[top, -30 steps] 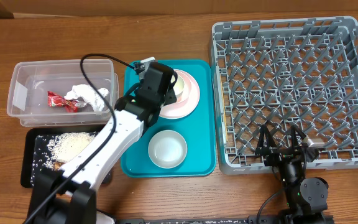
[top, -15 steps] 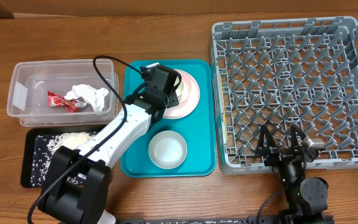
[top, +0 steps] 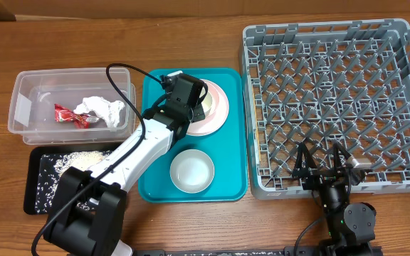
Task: Sort waste into correct bins and load items into the dishwasher
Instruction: 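Grasp the white cup from the pink plate with the left gripper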
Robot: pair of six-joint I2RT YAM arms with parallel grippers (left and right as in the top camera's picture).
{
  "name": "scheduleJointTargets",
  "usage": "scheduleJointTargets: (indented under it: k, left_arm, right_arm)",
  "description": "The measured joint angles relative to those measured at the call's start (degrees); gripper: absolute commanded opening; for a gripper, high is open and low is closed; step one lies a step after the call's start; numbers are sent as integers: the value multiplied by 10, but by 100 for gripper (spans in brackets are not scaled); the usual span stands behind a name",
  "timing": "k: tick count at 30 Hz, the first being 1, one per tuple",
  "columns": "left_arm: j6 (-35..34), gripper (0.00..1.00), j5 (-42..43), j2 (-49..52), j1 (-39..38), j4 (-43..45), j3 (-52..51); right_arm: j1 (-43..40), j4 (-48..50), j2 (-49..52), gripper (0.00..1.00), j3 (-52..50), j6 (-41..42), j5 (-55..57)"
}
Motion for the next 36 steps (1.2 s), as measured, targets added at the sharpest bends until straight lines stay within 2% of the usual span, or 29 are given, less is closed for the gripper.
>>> scheduleJointTargets:
  k: [4,14,20,23,27,28,29,32,36]
  left_arm:
    - [0,4,0,0,0,0,0]
    - [-2,4,1,-3,2,-8,2]
    - [-2,4,68,-74,35,-60,28]
    - [-1,4,163,-139,77,-72,44]
    - [7,4,351,-190,164,-78,59]
    - [16,4,442,-192,203,-79,60]
    - [19,4,463,-191,212,-80,60]
    - [46,4,641,-171,279,-85,60]
    - [82,4,800,-139,328,-94,60]
  right_arm:
    - [0,0,0,100,0,0,0]
    - [0,0,0,100,0,0,0]
    - [0,0,0,100,0,0,0]
    - [0,0,0,100,0,0,0]
    - [0,0,0,100,0,0,0]
    - [0,0,0,100,0,0,0]
    - [0,0,0,100,0,0,0]
    - [0,0,0,100,0,0,0]
    - [0,0,0,100,0,0,0]
